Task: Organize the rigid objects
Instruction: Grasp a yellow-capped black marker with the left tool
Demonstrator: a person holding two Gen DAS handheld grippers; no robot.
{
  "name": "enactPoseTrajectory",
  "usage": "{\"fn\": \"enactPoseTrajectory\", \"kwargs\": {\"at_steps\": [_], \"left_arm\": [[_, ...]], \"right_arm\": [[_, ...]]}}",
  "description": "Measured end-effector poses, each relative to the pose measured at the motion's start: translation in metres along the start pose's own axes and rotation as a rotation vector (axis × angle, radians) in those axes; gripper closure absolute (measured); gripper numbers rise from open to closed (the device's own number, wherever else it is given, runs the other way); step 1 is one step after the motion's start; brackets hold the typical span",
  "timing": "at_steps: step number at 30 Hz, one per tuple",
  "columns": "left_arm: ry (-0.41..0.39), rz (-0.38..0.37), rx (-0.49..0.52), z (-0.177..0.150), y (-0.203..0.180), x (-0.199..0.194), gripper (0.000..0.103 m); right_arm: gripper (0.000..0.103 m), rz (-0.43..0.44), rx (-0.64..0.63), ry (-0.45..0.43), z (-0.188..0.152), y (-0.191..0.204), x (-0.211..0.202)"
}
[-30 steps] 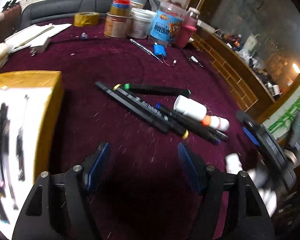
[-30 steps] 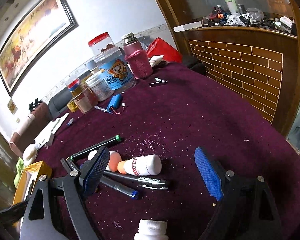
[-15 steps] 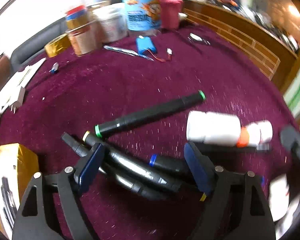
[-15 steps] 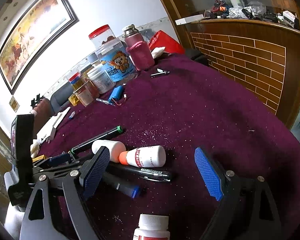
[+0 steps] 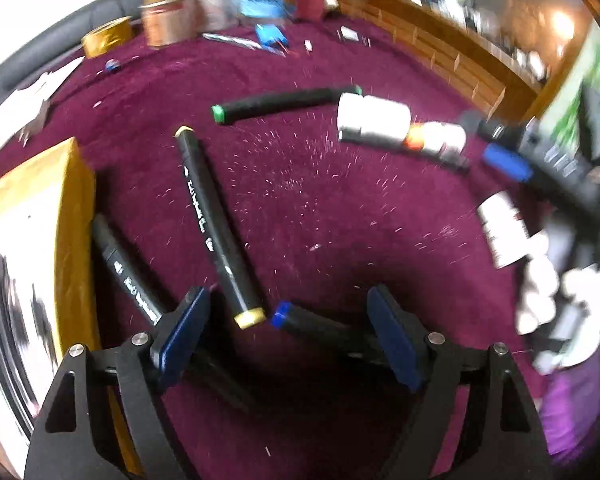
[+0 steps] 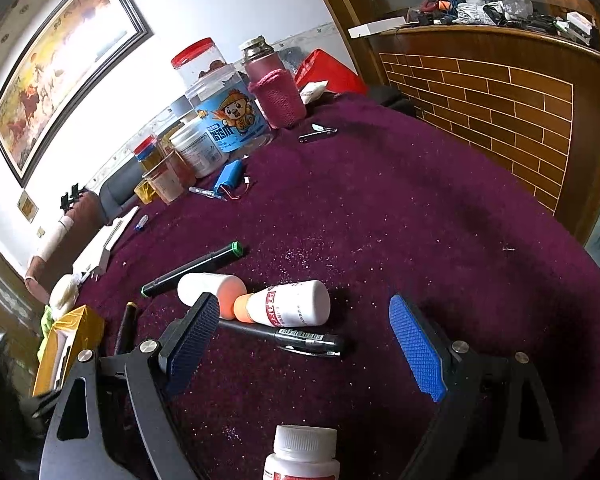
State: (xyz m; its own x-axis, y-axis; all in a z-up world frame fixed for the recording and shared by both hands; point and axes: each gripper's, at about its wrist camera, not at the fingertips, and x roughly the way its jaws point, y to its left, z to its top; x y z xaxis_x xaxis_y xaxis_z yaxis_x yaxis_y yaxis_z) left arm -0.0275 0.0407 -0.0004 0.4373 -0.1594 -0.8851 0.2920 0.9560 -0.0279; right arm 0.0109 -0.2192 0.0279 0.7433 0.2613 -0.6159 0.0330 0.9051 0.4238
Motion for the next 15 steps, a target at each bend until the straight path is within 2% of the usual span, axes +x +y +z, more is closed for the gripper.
{"fn": "enactPoseTrajectory", "kwargs": {"at_steps": [3, 7, 11, 15], "left_arm": [[-0.044, -0.066, -0.095, -0.009, 0.013, -0.022, 0.022], [-0.133, -0.026, -0.181, -0.004, 0.027, -0.038, 0.022], [-0.104, 0.003, -0.197, 0.012, 0.029, -0.02, 0.022], [-0.061, 0.061, -0.159, 0.04, 0.016, 0.01, 0.02]], "right_arm": [[0.02, 0.002, 0.003, 0.004, 0.001, 0.0, 0.001], [0.02, 0.004, 0.004, 0.007, 0.0, 0.0, 0.002], [0.02, 0.004, 0.006, 0.009, 0.0, -0.001, 0.002], [0.02, 0.006, 0.012, 0.011, -0.001, -0.001, 0.002]]}}
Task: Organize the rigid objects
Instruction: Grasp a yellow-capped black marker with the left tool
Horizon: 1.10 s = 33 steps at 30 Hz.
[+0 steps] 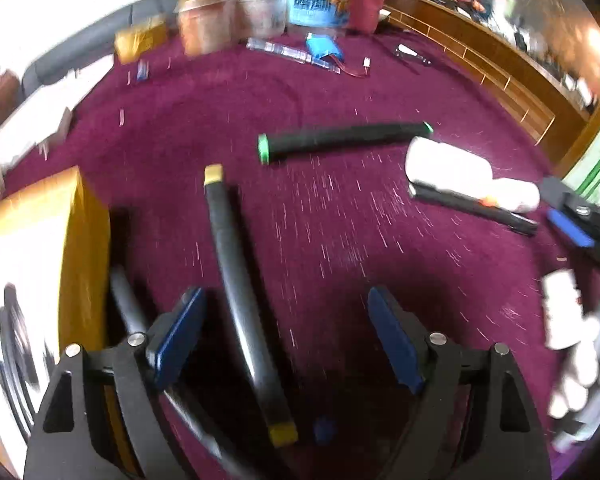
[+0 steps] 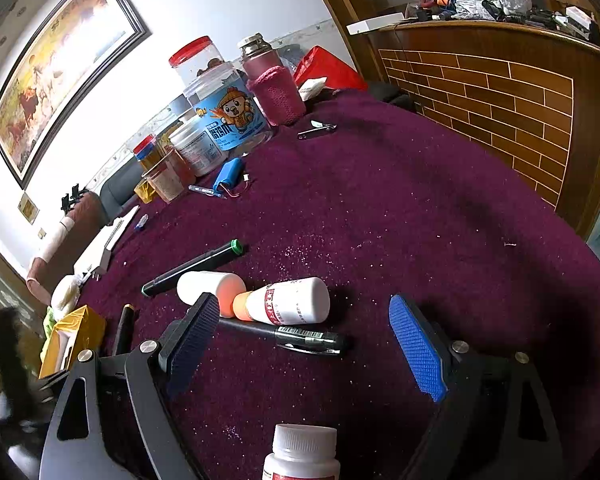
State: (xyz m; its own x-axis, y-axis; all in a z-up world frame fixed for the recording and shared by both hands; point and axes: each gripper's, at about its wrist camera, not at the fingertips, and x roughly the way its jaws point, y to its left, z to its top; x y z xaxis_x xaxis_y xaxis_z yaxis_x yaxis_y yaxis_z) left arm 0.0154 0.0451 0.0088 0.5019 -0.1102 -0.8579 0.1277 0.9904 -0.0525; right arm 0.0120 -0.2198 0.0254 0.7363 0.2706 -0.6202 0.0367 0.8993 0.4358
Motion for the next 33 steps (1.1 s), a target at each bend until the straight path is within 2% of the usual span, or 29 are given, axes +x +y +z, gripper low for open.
{"fn": "enactPoseTrajectory", "kwargs": {"at_steps": [1, 2, 3, 4, 5, 8, 13, 16, 17, 20, 22, 25, 28, 33], "left_arm": [[0.029, 0.017, 0.004, 0.006, -0.002, 0.013, 0.023], [0.007, 0.055, 0.038, 0.011, -0.009, 0.016, 0.031], [0.002, 0.061, 0.06, 0.013, -0.011, 0.015, 0.05], [0.002, 0.044, 0.065, 0.016, -0.011, 0.017, 0.065], [0.0, 0.034, 0.055, 0.018, -0.01, 0.017, 0.09], [-0.017, -0.005, 0.09, 0.014, -0.011, 0.008, 0.091], [-0.05, -0.08, 0.059, -0.003, -0.004, -0.012, 0.091], [-0.099, -0.19, -0.012, -0.012, 0.006, -0.032, 0.09], [-0.129, -0.248, -0.044, -0.017, 0.011, -0.044, 0.09], [-0.194, -0.344, -0.103, -0.028, 0.021, -0.072, 0.09], [-0.244, -0.4, -0.133, -0.036, 0.03, -0.092, 0.09], [-0.301, -0.443, -0.149, -0.048, 0.04, -0.117, 0.09], [-0.356, -0.477, -0.162, -0.059, 0.052, -0.141, 0.09], [-0.447, -0.501, -0.192, -0.081, 0.08, -0.182, 0.09]], "right_arm": [[0.02, 0.001, 0.002, 0.001, 0.0, 0.0, 0.0], [0.02, 0.002, 0.004, 0.002, 0.0, -0.001, 0.0], [0.02, 0.003, 0.007, 0.003, 0.0, -0.001, 0.0], [0.02, 0.005, 0.01, 0.004, 0.0, -0.001, 0.0], [0.02, 0.006, 0.013, 0.005, 0.0, -0.002, 0.0], [0.02, 0.009, 0.02, 0.01, 0.0, -0.003, 0.001], [0.02, 0.001, 0.019, 0.007, 0.0, -0.003, 0.001], [0.02, -0.006, 0.011, 0.003, -0.001, -0.001, 0.0], [0.02, -0.011, 0.003, 0.002, -0.001, 0.0, 0.0], [0.02, -0.015, -0.042, 0.015, -0.002, 0.01, -0.011], [0.02, 0.036, -0.062, 0.012, -0.009, 0.02, -0.031], [0.02, 0.1, -0.202, 0.054, -0.023, 0.056, -0.052], [0.02, 0.14, -0.392, 0.143, -0.047, 0.098, -0.052], [0.021, 0.131, -0.6, 0.22, -0.093, 0.146, -0.036]]}}
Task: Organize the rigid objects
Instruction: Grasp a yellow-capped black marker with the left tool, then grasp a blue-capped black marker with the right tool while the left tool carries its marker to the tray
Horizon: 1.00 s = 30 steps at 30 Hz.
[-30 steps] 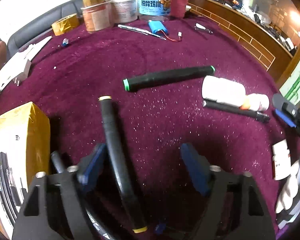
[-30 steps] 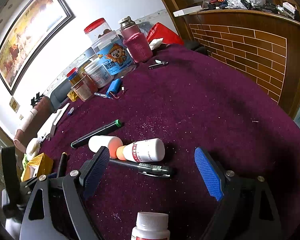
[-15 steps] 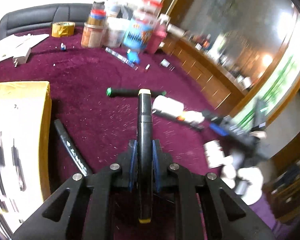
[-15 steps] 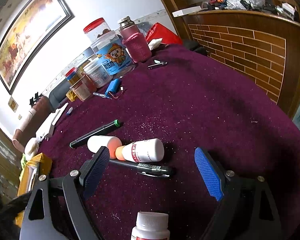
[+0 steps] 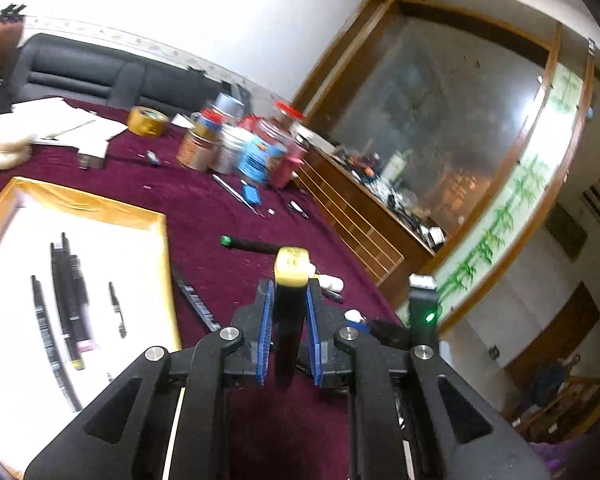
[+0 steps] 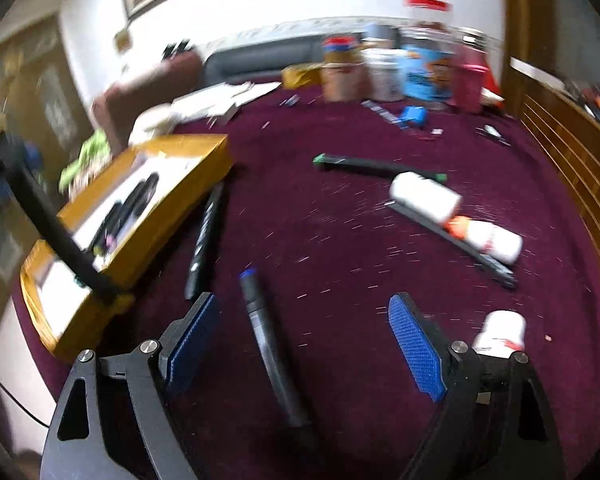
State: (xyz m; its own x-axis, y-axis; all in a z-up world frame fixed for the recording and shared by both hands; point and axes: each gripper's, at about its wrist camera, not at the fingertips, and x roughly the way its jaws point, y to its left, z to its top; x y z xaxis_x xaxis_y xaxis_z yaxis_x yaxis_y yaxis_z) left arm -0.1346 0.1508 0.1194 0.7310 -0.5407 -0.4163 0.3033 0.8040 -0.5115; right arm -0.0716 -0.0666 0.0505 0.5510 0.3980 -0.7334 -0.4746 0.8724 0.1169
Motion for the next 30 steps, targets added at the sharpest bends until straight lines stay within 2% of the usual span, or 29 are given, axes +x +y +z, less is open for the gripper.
{"fn": "enactPoseTrajectory", "kwargs": {"at_steps": [3, 5, 6, 7, 10, 11, 16, 19, 25, 28, 30], "left_arm": [[-0.035, 0.013, -0.024, -0.002, 0.011, -0.024, 0.09], [-0.049, 0.02, -0.05, -0.004, 0.02, -0.037, 0.09], [-0.057, 0.021, -0.059, -0.007, 0.022, -0.043, 0.09], [-0.067, 0.019, -0.07, -0.008, 0.026, -0.048, 0.09], [-0.101, 0.017, -0.1, -0.008, 0.038, -0.062, 0.09], [-0.105, 0.026, -0.106, -0.008, 0.042, -0.064, 0.09], [-0.065, 0.052, -0.134, -0.023, 0.056, -0.061, 0.09], [-0.024, 0.062, -0.121, -0.035, 0.056, -0.054, 0.09], [-0.033, 0.101, -0.212, -0.043, 0.082, -0.064, 0.088], [-0.046, 0.141, -0.258, -0.05, 0.096, -0.073, 0.079], [-0.047, 0.169, -0.286, -0.056, 0.104, -0.078, 0.075]], "right_arm": [[0.037, 0.004, -0.031, 0.049, -0.006, 0.014, 0.018], [0.057, -0.014, -0.054, 0.092, -0.01, 0.021, 0.029], [0.062, -0.024, -0.067, 0.116, -0.013, 0.024, 0.035], [0.064, -0.034, -0.08, 0.104, -0.014, 0.025, 0.033], [0.085, -0.026, -0.099, 0.108, -0.018, 0.026, 0.032], [0.088, -0.023, -0.096, 0.108, -0.018, 0.026, 0.031], [0.09, -0.009, -0.036, 0.085, -0.015, 0.019, 0.027], [0.09, 0.046, 0.03, 0.046, -0.005, 0.015, 0.013], [0.09, 0.252, 0.124, 0.009, 0.03, 0.024, -0.01], [0.09, 0.366, 0.157, 0.03, 0.048, 0.044, -0.005], [0.089, 0.408, 0.164, 0.052, 0.056, 0.059, 0.003]]}}
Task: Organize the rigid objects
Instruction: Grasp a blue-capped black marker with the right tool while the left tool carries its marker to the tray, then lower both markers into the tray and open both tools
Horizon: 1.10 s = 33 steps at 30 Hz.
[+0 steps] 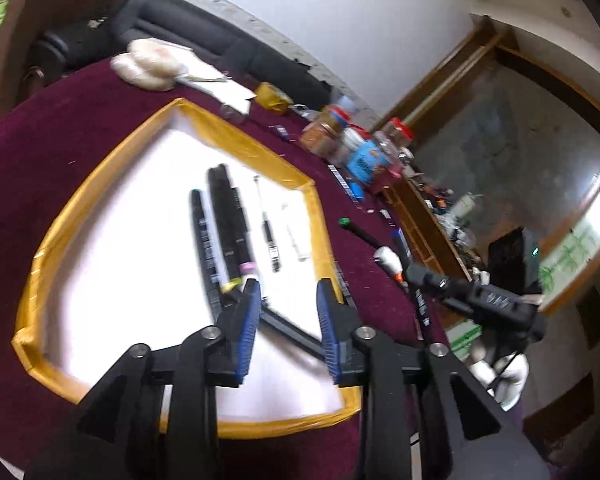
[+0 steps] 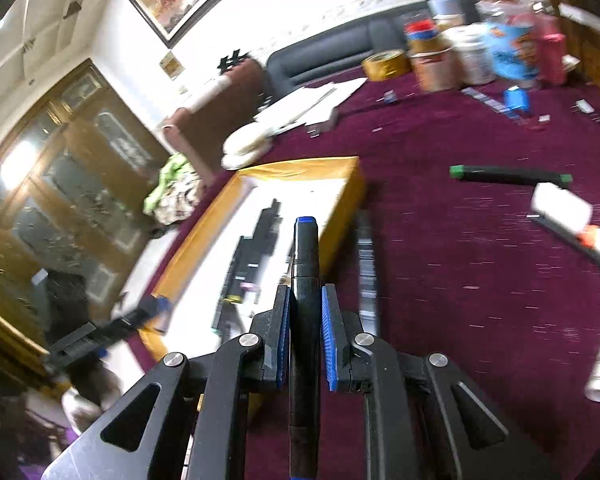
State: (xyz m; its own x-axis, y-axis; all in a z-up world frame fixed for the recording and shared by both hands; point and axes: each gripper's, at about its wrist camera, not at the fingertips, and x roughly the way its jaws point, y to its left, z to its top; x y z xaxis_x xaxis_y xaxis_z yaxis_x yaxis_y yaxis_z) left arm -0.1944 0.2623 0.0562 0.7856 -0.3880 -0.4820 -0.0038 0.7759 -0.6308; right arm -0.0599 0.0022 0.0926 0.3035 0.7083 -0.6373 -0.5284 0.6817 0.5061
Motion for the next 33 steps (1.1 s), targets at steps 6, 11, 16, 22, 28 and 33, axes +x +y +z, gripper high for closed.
{"fn": "enactPoseTrajectory", "kwargs": {"at_steps": [6, 11, 16, 22, 28, 33], "left_arm": [[-0.006, 0.063, -0.025, -0.009, 0.02, -0.01, 0.069], [-0.011, 0.05, -0.048, -0.01, 0.033, -0.017, 0.062], [-0.006, 0.038, -0.04, -0.012, 0.037, -0.02, 0.062], [-0.004, 0.044, -0.028, -0.012, 0.036, -0.023, 0.059], [-0.013, 0.042, -0.032, -0.01, 0.037, -0.024, 0.055], [-0.014, 0.042, -0.046, -0.008, 0.038, -0.019, 0.055]], "right_arm": [[0.089, 0.028, 0.0, 0.09, 0.01, 0.039, 0.057], [0.089, -0.042, 0.064, 0.15, 0.02, 0.04, 0.108], [0.089, -0.115, 0.079, 0.187, 0.033, 0.039, 0.143], [0.084, -0.192, 0.021, 0.215, 0.036, 0.039, 0.145], [0.079, -0.158, -0.226, 0.318, 0.005, 0.077, 0.114], [0.079, -0.111, -0.286, 0.345, -0.02, 0.094, 0.101]]}}
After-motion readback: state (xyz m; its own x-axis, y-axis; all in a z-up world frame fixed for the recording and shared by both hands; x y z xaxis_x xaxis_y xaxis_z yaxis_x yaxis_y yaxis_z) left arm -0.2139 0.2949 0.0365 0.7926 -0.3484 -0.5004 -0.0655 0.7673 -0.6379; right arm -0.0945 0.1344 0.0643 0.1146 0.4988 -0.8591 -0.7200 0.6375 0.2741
